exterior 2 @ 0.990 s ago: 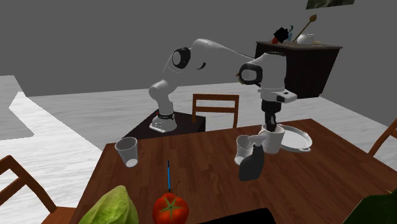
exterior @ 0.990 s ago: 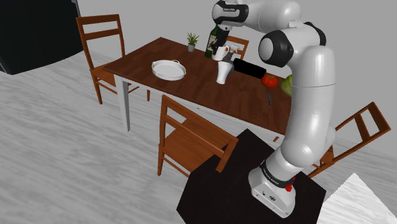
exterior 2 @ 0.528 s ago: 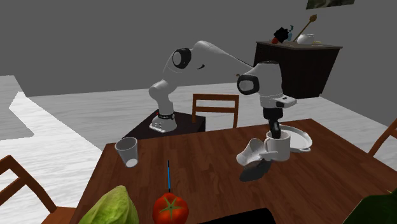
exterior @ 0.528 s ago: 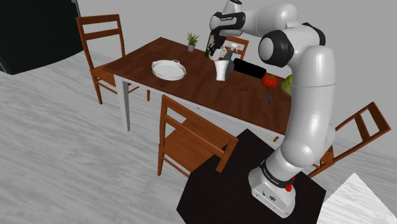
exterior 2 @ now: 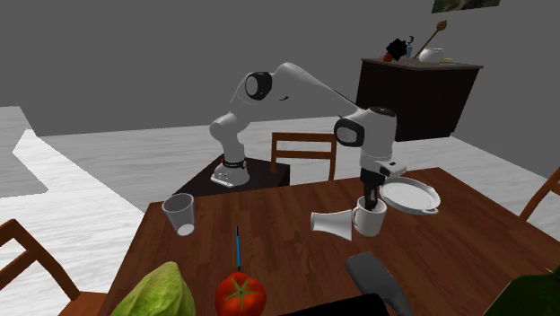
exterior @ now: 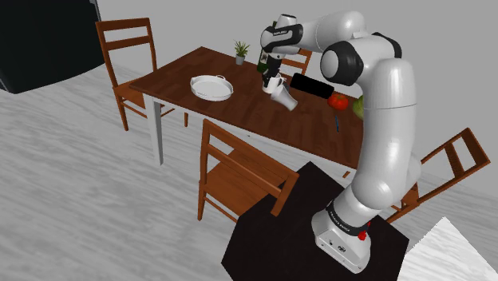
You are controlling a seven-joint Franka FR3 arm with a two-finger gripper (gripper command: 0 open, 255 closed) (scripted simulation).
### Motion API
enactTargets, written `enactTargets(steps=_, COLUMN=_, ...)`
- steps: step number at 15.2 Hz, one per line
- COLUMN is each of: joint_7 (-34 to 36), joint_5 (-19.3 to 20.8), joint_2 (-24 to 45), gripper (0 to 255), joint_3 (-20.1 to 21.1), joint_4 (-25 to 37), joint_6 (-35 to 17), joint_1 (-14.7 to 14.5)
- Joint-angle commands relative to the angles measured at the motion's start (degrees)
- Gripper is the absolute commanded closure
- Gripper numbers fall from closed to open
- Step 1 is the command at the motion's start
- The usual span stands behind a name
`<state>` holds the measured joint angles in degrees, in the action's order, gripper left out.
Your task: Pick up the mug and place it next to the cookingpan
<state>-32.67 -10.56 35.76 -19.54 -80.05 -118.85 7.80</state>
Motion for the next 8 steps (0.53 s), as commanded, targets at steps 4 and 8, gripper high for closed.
enactTargets(steps=4, joint_7=0.0, joint_5=0.0, joint_2=0.1, gripper=255, joint_3=0.0, joint_4=-0.2, joint_6=0.2, joint_1=0.0)
enactTargets(steps=8, joint_7=0.0, joint_5=0.0, joint_2=0.0, gripper=0, joint_3=0.0, joint_4=-0.4, joint_6=0.2, joint_1=0.0)
